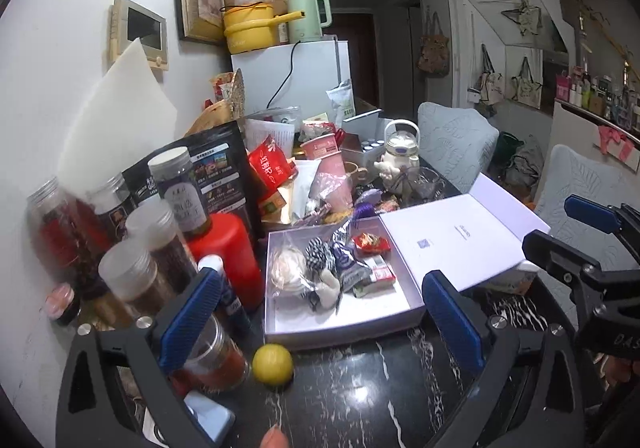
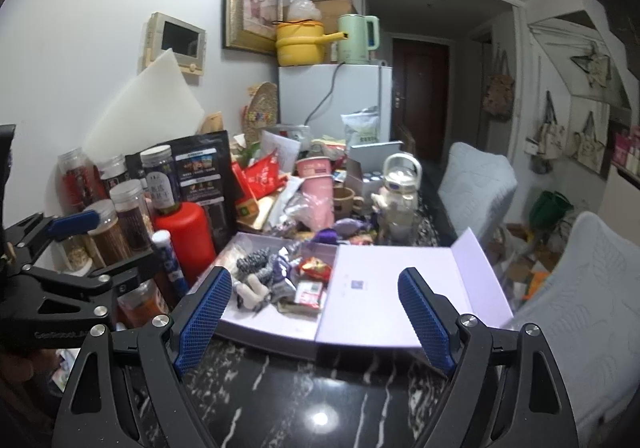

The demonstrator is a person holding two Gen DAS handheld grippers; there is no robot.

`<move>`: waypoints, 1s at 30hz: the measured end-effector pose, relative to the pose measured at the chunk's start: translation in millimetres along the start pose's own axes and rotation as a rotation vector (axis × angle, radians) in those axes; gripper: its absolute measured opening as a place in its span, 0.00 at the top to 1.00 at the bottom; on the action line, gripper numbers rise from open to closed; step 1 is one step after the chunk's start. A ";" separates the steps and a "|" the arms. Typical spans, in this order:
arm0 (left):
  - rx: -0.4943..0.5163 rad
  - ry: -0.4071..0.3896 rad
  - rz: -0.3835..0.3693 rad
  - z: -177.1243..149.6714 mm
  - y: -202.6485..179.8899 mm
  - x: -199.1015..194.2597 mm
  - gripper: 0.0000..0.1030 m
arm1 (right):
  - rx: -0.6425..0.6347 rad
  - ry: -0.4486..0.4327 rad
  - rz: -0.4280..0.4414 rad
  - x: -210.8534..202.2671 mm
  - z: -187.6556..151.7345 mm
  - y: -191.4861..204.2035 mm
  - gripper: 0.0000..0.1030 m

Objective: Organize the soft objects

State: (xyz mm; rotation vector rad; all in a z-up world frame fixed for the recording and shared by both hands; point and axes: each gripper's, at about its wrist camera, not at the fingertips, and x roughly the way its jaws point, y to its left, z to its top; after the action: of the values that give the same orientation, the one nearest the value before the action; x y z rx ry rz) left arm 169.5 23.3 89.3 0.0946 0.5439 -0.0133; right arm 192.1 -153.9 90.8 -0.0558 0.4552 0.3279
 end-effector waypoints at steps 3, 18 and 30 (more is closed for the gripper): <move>0.005 0.010 -0.016 -11.3 -3.0 -6.2 0.00 | 0.021 0.018 -0.003 -4.7 -13.1 -1.2 0.16; -0.016 0.059 -0.056 -41.0 -16.9 -8.8 0.00 | 0.073 0.102 -0.018 -12.0 -59.6 -6.9 0.16; -0.020 0.077 -0.083 -48.5 -23.1 -6.3 0.00 | 0.070 0.113 -0.017 -15.2 -66.1 -7.1 0.16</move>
State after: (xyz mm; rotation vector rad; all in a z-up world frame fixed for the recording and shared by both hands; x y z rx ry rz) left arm 138.2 4.7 49.3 0.0537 0.6249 -0.0851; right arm 153.6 -173.4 38.0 -0.0096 0.5778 0.2924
